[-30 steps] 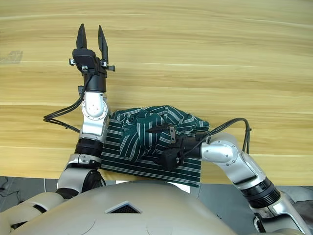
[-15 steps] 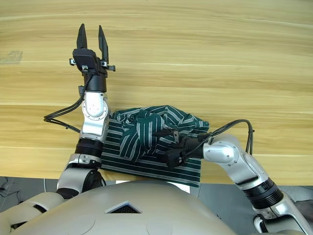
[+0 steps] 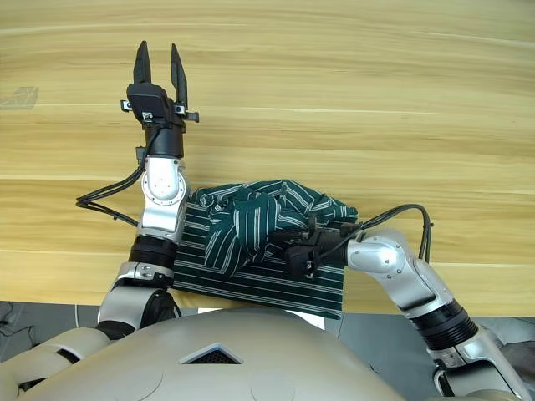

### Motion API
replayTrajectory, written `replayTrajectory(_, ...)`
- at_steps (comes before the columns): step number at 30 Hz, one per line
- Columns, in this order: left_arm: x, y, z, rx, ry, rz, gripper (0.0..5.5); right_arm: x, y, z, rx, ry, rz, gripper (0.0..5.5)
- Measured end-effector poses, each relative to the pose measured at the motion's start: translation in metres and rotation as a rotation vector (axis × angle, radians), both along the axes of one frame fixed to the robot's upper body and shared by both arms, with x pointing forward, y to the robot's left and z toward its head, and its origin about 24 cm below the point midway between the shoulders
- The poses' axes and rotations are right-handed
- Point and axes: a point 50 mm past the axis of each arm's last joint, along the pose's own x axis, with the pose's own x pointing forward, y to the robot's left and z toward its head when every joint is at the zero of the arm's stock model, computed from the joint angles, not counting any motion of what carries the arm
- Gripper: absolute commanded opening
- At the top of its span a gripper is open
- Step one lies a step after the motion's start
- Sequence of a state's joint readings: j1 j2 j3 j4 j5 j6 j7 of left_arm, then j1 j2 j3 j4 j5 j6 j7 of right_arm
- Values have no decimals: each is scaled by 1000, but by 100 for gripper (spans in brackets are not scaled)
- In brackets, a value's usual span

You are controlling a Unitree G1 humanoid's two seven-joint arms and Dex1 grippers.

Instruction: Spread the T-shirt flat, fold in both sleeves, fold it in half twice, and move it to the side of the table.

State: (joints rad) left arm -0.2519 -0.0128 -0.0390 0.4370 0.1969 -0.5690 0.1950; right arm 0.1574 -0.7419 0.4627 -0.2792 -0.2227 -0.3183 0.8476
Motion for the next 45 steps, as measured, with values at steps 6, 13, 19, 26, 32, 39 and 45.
replayTrajectory(6,0,0,-1,1,4,-1,209,1,-2,-4,-3,6,-11,4)
replayTrajectory(13,1,3,-3,12,11,0,209,19,3,35,227,51,-94,1)
replayTrajectory(19,5,6,-4,23,14,-4,209,40,-6,76,411,81,-177,1)
replayTrajectory(26,8,12,-4,-42,54,-75,209,60,-17,91,482,-8,-271,1)
replayTrajectory(32,-44,46,-15,-403,304,-311,209,79,-17,109,694,-81,-403,1)
replayTrajectory(39,-126,71,-10,-629,489,-624,209,81,-16,110,782,-80,-472,1)
replayTrajectory(45,-163,54,-21,-752,623,-787,244,74,-18,109,800,-82,-498,0)
